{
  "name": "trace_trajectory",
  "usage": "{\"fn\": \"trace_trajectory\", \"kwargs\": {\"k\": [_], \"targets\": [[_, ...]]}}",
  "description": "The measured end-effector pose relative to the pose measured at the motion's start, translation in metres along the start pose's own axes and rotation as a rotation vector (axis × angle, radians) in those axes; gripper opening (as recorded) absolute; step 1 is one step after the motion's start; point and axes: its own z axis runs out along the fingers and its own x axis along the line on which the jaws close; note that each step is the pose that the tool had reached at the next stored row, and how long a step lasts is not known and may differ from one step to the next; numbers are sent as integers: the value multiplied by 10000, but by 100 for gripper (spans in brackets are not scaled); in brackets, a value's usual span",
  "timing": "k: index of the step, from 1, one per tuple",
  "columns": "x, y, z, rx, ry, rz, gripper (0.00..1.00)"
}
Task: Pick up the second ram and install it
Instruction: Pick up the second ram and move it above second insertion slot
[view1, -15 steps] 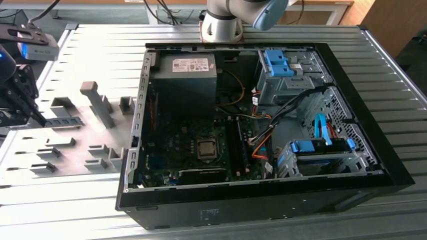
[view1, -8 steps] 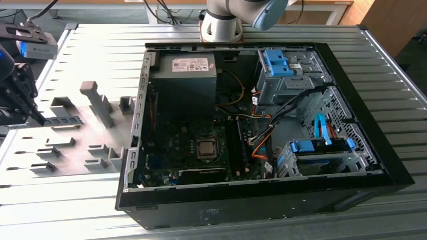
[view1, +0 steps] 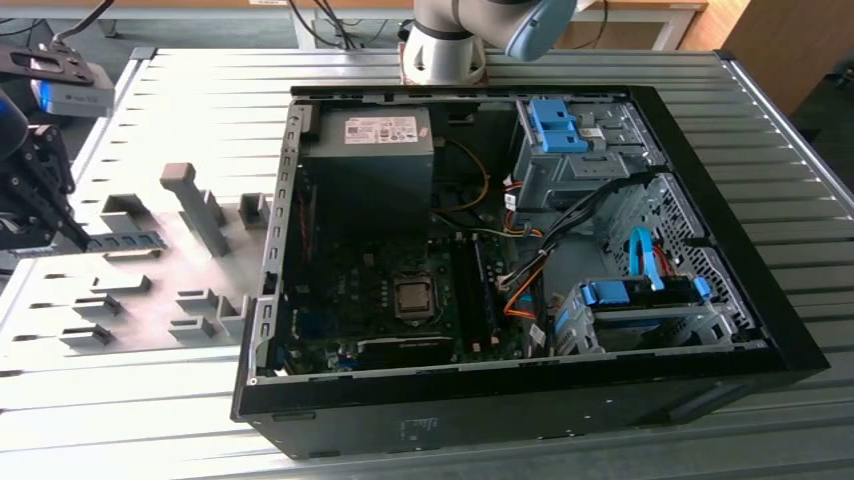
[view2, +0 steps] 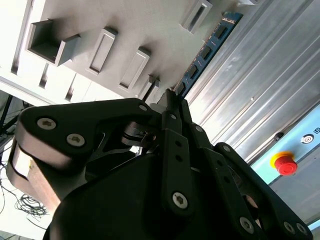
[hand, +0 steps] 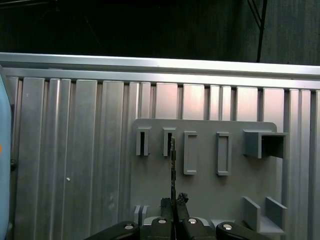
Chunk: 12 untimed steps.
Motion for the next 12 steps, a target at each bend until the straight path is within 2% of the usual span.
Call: {"fn": "trace_trajectory", "kwargs": {"k": [12], "targets": [[-1, 1, -52, 1, -1, 0, 14]]}}
